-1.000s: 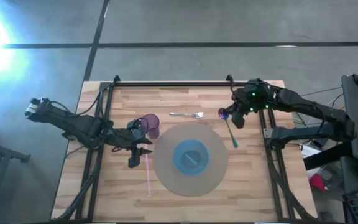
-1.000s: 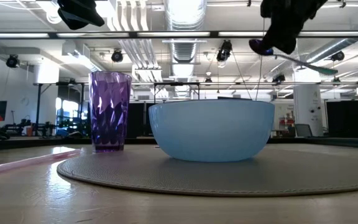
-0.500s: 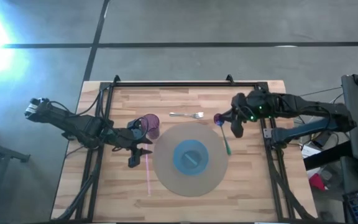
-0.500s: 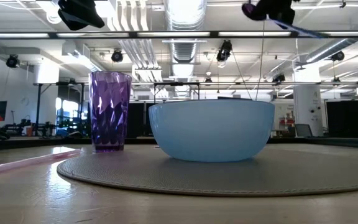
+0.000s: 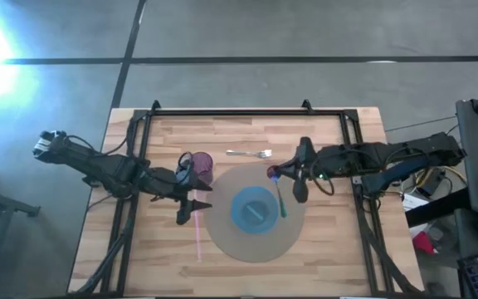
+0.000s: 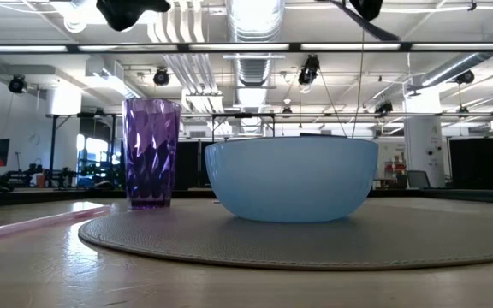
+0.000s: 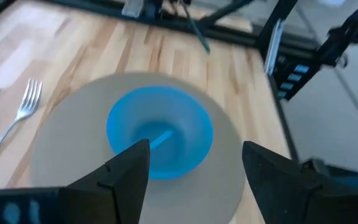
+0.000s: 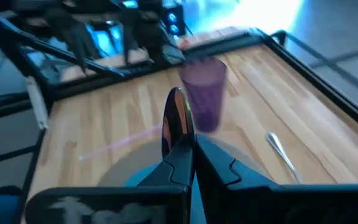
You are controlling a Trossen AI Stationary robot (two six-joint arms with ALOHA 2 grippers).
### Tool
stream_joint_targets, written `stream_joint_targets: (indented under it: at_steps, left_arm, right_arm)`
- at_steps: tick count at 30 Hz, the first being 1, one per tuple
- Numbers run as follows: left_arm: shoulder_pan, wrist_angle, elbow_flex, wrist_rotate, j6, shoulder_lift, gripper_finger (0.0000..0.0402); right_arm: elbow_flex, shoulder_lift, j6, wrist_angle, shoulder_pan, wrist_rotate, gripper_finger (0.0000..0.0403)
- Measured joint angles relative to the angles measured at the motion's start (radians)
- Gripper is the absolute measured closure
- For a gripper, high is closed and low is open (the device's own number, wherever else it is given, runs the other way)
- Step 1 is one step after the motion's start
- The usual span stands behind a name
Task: Pick & Place Utensil
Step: Put the purple spoon into the bowl
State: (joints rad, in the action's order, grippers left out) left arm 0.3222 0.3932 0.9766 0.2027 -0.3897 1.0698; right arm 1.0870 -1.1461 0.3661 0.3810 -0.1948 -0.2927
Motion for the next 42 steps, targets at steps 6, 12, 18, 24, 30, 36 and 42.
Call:
stream_joint_targets:
  at_steps: [6, 12, 18, 24, 30, 36, 42]
  left_arm:
    - [0.0, -0.148, -0.064, 0.001, 0.0, 0.0, 0.0154]
    - [0.007, -0.241, -0.113, -0.001, -0.01, 0.002, 0.0154]
    - [0.008, -0.311, -0.132, -0.002, 0.012, 0.006, 0.0154]
    - [0.008, -0.409, -0.13, -0.032, 0.051, 0.051, 0.0154]
    - [0.008, -0.484, -0.12, -0.037, 0.06, 0.119, 0.0154]
    - [0.008, -0.571, -0.096, -0.056, 0.109, 0.171, 0.0154]
    - [0.006, -0.615, -0.058, -0.055, 0.135, 0.202, 0.0154]
  right_arm:
    - [0.0, -0.066, -0.06, -0.169, -0.053, -0.052, 0.0394]
    - [0.0, -0.102, -0.135, -0.297, -0.097, -0.099, 0.0394]
    - [0.0, -0.125, -0.219, -0.41, -0.128, -0.143, 0.0394]
    - [0.0, -0.142, -0.284, -0.505, -0.146, -0.192, 0.0394]
    - [0.0, -0.147, -0.296, -0.558, -0.148, -0.21, 0.0394]
    - [0.0, -0.145, -0.312, -0.579, -0.148, -0.21, 0.0394]
    - [0.0, -0.146, -0.321, -0.62, -0.148, -0.209, 0.0394]
